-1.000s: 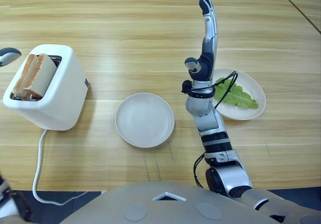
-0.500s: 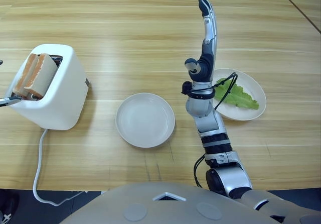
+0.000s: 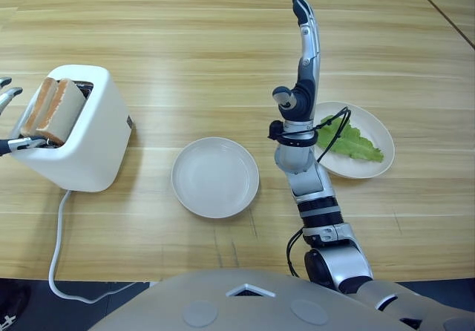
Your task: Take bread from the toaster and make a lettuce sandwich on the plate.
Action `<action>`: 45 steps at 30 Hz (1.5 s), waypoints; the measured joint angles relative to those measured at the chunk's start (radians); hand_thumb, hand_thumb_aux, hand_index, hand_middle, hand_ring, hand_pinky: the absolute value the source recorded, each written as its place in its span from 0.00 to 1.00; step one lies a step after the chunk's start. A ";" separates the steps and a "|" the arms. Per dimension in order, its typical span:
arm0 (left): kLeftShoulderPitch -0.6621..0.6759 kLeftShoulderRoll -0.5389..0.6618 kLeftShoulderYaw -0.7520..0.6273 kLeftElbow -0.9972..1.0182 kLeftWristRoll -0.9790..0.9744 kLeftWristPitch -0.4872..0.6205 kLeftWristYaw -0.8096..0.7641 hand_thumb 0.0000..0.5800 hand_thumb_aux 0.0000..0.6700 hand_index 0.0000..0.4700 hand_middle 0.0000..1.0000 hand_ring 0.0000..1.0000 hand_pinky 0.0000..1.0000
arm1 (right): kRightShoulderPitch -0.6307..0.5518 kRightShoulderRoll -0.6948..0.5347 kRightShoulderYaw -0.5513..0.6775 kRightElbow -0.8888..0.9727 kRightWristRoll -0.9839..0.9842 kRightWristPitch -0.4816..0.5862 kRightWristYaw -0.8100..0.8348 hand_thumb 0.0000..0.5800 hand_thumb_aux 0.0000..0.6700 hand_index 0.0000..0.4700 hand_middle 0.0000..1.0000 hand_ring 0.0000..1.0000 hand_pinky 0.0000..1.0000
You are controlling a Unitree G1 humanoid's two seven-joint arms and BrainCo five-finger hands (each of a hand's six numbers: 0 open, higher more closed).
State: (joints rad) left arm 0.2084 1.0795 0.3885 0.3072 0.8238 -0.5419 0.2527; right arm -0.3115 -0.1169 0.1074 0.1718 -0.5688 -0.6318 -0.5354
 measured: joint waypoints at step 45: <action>-0.013 -0.068 -0.091 -0.208 -0.249 0.045 -0.086 1.00 1.00 1.00 0.00 0.00 0.00 | -0.006 -0.004 0.023 0.032 -0.045 -0.011 -0.013 0.00 0.00 0.00 0.00 0.00 0.00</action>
State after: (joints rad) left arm 0.1956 1.0116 0.2975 0.0994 0.5752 -0.4973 0.1671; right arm -0.3172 -0.1209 0.1304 0.2038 -0.6139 -0.6428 -0.5483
